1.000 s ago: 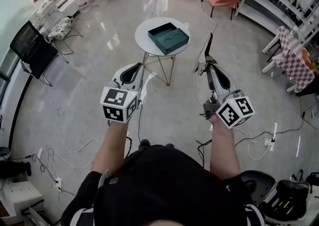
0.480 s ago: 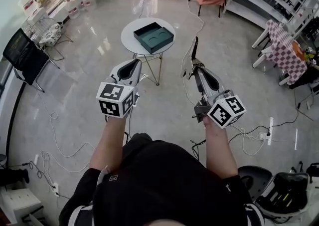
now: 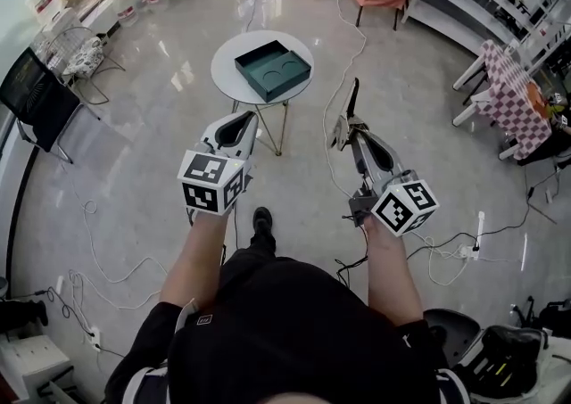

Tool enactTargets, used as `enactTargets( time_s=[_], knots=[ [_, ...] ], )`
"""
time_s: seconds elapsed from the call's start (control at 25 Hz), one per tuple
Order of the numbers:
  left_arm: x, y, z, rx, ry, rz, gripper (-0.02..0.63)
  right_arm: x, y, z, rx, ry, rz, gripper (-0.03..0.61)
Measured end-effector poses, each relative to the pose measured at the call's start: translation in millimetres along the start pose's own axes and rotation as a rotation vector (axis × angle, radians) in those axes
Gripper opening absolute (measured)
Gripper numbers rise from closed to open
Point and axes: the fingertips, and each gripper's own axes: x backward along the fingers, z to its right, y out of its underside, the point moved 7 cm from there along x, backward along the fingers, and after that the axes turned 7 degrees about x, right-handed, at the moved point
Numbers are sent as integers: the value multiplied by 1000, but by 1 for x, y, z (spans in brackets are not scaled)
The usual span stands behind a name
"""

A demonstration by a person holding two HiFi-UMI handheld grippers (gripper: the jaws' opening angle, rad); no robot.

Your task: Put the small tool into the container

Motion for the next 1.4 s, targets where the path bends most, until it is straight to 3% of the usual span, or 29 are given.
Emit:
enactTargets(
  time_s=[0.24,0.56,1.04,1.4],
  knots=[
    [-60,4,-52,28,0,-40,20,-72,15,34,11,13,-59,12],
    [-128,-26,-134,50,-10,-29,20,-175,14,74,-3,15,-112,11],
    [-169,-26,-217,82,-108,-72,20,-286,44,105,-48,-84,-176,12],
    [-259,-22,-255,103,-201,-120,20,-372,68,195,-83,-170,-231,11]
  ],
)
